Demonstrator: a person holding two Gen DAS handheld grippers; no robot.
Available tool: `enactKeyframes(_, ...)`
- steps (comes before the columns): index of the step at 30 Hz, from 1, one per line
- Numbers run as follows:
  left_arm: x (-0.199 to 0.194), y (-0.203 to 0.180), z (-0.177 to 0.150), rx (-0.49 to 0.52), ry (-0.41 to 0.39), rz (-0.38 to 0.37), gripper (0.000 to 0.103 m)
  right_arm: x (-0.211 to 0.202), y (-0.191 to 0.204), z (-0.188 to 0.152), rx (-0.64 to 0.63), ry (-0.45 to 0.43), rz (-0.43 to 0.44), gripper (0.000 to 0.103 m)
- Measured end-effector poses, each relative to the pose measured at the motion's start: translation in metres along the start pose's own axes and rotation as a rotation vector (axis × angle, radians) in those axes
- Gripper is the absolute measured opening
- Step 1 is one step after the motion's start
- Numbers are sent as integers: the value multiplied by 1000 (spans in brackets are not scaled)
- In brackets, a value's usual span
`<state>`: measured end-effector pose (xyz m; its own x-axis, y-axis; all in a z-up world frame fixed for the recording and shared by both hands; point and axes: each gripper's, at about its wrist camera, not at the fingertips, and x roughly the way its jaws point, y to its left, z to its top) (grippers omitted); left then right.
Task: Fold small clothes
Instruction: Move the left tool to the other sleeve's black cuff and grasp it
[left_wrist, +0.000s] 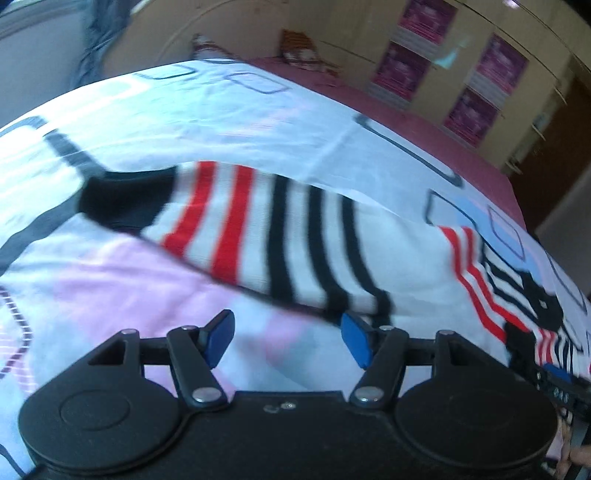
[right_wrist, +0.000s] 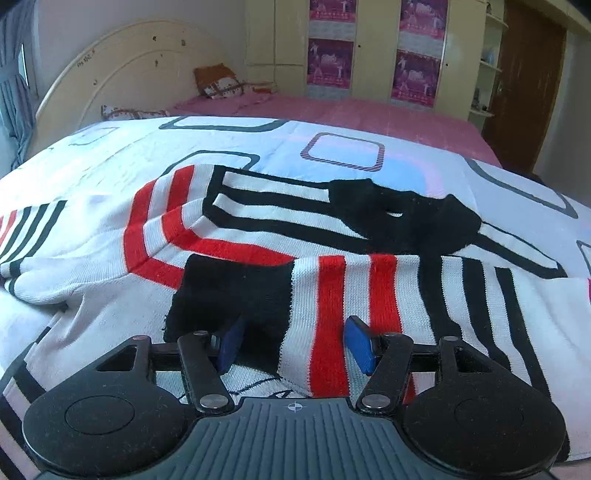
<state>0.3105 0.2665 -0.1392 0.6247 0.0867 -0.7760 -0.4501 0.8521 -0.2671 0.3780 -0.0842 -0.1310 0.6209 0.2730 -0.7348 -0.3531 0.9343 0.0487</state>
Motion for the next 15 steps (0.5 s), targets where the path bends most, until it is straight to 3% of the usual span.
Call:
enactKeyframes(6, 12, 36, 16, -151, 2, -18, 68, 0, 5, -3, 3, -12, -26, 61)
enactKeyframes(11, 27, 57, 30, -262, -44, -68, 66, 0, 5, -3, 9, -12, -31, 61)
enactKeyframes(13, 34, 66, 36, -308, -72, -82, 59, 1, 6, -3, 12, -13, -34, 61)
enactKeyframes(15, 40, 72, 41, -331, -99, -72, 32, 1, 6, -3, 17, -15, -40, 60)
